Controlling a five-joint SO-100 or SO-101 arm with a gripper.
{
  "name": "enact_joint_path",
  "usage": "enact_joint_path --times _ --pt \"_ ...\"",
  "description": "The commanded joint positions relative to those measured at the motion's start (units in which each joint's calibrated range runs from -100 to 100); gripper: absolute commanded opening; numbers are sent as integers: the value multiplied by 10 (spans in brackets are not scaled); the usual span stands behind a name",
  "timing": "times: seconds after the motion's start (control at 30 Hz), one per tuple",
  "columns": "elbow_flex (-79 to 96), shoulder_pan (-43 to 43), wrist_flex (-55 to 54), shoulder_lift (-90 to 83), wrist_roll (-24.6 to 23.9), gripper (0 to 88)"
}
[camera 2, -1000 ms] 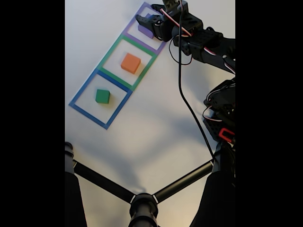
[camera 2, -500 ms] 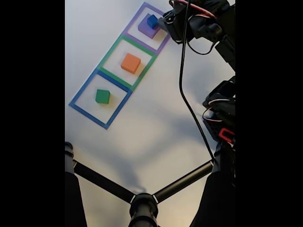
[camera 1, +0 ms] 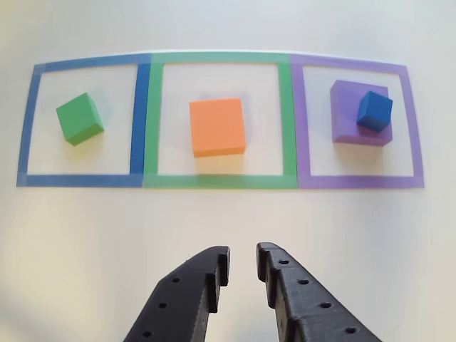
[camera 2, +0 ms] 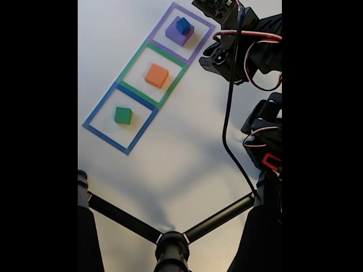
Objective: Tower of hanoi
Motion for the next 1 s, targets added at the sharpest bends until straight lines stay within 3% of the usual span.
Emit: enact_joint_path --times 0.0,0.27,0.3,0.4,0.6,0.97 --pt "20 -33 -9 -22 2 20" --pt "86 -87 -48 -38 2 55" --pt "108 -90 -67 -44 2 129" --pt "181 -94 -130 -61 2 217" --pt "350 -92 -336 -70 2 340" --pt "614 -111 -836 44 2 432"
